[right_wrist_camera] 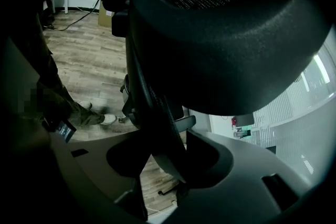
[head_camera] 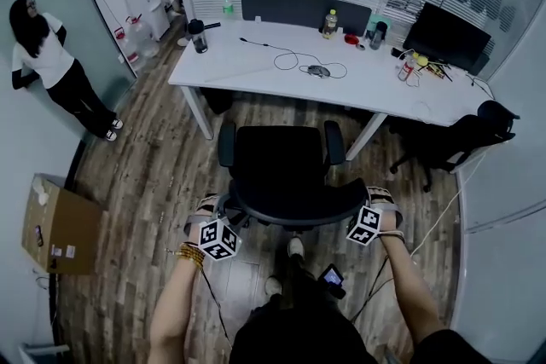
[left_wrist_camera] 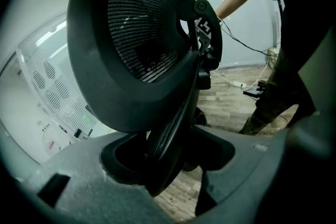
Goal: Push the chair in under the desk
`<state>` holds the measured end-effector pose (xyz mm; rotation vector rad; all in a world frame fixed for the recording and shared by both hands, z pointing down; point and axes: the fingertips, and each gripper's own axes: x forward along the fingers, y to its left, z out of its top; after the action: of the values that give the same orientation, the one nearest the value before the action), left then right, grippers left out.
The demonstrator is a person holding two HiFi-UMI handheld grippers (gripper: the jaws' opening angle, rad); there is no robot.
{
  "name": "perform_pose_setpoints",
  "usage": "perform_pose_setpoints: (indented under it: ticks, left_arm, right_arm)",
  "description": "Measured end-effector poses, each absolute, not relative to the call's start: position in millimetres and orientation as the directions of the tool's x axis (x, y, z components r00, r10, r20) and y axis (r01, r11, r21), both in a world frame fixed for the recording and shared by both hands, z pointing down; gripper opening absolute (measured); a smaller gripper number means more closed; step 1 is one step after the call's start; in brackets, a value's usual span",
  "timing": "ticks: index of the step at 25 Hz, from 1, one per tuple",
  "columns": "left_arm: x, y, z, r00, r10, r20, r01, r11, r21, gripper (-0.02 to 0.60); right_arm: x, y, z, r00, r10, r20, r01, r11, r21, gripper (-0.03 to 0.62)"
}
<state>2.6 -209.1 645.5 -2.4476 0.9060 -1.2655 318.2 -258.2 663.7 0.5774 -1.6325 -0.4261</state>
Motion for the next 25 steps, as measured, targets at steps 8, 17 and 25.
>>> perform_pose_setpoints:
  ticks: [8, 17, 25]
  left_arm:
    - [0, -250, 648, 0.412, -0.628, 0.660, -0.441, -0.771, -0.459, 0.276]
    - [8, -296, 648, 0.392, -0.636, 0.665, -0.465, -0.760, -0.453, 0.282]
    - [9, -329, 650, 0.381, -0.642, 0.665, -0.485, -0.752, -0.447, 0.281]
  right_arm:
    - [316, -304, 666, -0.104, -0.608, 0.787, -0.117, 0.793, 0.598, 0.206]
    - [323, -357, 662, -0.146, -0.632, 0.761, -0.097, 0.775, 0.625, 0.205]
    - [322, -397, 662, -0.190, -0.648, 0.738, -0.074, 0.759, 0.647, 0.204]
